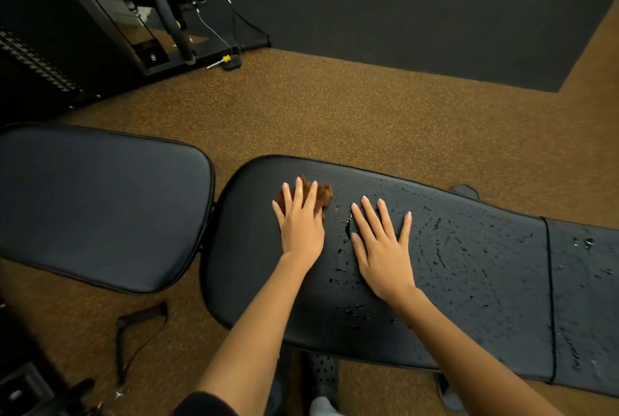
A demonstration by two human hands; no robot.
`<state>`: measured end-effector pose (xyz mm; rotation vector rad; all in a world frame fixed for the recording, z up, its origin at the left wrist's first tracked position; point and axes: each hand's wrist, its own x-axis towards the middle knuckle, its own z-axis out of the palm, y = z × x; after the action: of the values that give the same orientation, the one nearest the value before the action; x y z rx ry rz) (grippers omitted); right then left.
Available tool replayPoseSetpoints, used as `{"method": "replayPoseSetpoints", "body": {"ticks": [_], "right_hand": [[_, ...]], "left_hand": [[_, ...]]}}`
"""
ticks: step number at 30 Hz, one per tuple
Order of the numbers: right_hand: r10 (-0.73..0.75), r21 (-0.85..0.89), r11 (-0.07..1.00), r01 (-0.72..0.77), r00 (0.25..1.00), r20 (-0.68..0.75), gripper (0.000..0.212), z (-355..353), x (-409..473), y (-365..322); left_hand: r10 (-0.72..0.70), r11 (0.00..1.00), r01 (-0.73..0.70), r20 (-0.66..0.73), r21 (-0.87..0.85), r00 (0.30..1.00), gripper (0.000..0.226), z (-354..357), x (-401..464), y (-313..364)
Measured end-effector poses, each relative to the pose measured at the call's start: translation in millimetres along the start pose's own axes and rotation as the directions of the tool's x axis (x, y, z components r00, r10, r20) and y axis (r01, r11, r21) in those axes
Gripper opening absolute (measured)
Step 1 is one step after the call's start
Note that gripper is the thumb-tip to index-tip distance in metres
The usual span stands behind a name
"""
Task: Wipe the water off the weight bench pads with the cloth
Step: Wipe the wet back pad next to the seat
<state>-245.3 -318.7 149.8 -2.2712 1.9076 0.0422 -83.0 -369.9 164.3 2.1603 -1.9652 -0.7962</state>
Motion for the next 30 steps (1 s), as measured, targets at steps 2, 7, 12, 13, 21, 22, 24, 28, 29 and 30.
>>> {"method": "replayPoseSetpoints", "body": {"ticks": [2,7,12,13,21,22,24,28,29,30], "right_hand": [[-0.003,0.008,1.0,0.003,1.0,0.002,0.054,0,0,0],[0.022,0.098,0.995,-0.015,0.997,-0.072,0.053,-4,3,-5],[-0.22,0.204,0.946,0.251,0.962,-0.159,0.053,-17,20,-27],[-0.284,0.187,0.932,0.311,0.946,-0.155,0.053,-17,24,-33],[-0.395,0.025,0.918,0.395,0.919,-0.023,0.049,-4,43,-50],[-0.378,0.02,0.925,0.379,0.925,-0.024,0.048,-4,40,-50],[-0.348,0.0,0.937,0.348,0.937,-0.037,0.048,-5,33,-47],[-0.277,-0.034,0.961,0.275,0.958,-0.068,0.048,-9,30,-29],[-0.253,-0.037,0.967,0.251,0.965,-0.069,0.048,-10,33,-27],[-0.225,-0.032,0.974,0.223,0.972,-0.064,0.049,-10,39,-26]], "left_hand": [[0.032,0.999,-0.032,0.013,-0.011,0.999,0.054,-1,7,7],[0.265,0.943,-0.243,0.073,-0.227,0.962,0.064,-2,-6,-4],[-0.03,0.512,0.156,0.164,-0.845,0.986,0.046,-15,-9,1],[-0.087,0.489,0.167,0.142,-0.856,0.986,0.044,-19,-11,1],[-0.061,0.932,0.041,-0.044,-0.36,0.997,0.046,-17,-16,-30],[-0.047,0.973,0.039,-0.03,-0.229,0.998,0.047,-15,-16,-36],[-0.046,0.998,0.048,0.039,-0.044,0.998,0.05,-15,-18,-48],[-0.031,0.995,0.013,0.196,0.095,0.98,0.054,-18,-20,-59],[-0.032,0.994,0.009,0.216,0.108,0.976,0.054,-18,-19,-60],[-0.036,0.993,0.009,0.228,0.116,0.973,0.054,-19,-18,-60]]}}
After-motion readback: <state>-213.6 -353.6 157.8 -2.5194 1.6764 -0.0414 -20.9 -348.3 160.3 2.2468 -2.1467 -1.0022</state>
